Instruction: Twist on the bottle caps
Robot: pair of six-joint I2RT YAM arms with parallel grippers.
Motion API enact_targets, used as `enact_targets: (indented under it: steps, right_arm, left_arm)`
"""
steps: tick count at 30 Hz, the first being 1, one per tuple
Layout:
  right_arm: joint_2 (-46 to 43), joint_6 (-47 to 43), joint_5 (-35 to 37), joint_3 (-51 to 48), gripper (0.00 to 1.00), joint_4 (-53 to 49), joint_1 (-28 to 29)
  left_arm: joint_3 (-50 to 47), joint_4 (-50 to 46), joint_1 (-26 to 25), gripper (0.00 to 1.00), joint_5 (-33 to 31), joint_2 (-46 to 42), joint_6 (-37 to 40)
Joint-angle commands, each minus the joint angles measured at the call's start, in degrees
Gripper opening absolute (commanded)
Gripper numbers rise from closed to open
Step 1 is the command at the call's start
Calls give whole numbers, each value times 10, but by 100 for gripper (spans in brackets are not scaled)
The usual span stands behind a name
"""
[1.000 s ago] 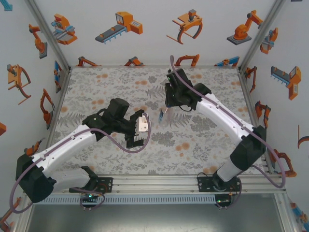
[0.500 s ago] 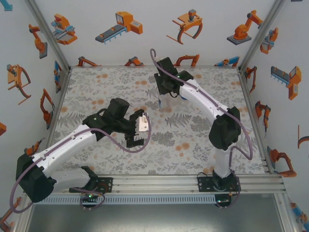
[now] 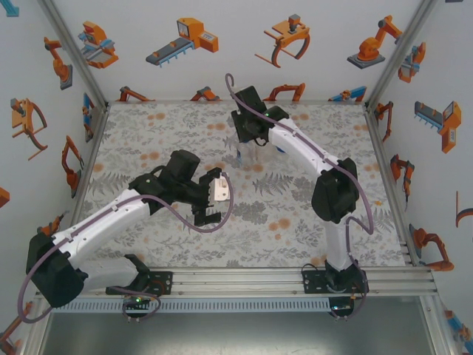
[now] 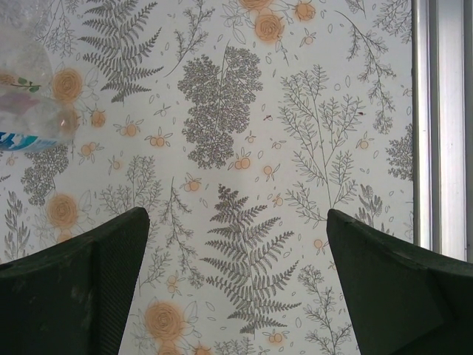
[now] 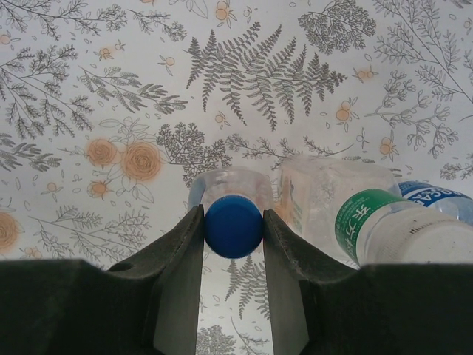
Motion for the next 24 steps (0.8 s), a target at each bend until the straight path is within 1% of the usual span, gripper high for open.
enact_targets:
  steps: [1, 4, 6, 14, 17, 20, 24]
  right_arm:
    - [-4, 9, -10, 2, 31, 7, -4]
    - [-10, 9, -9, 5, 40, 6, -4]
    - [-15, 8, -8, 10, 43, 5, -4]
    - [-40, 6, -6, 35, 46, -20, -4]
    - [-62, 6, -2, 34, 47, -30, -4]
    - [-92, 1, 8, 17, 48, -33, -5]
    - [-147, -8, 28, -27, 52, -35, -8]
  left_arm:
    - [3, 3, -2, 97, 6, 7, -6]
    - [3, 2, -2, 97, 4, 8, -7]
    - [3, 3, -2, 97, 3, 9, -6]
    - [3, 4, -2, 97, -3, 12, -8]
    - [0, 10, -1, 97, -7, 12, -10]
    - [-1, 18, 5, 97, -8, 13, -15]
    - [-3, 41, 32, 97, 3, 10, -36]
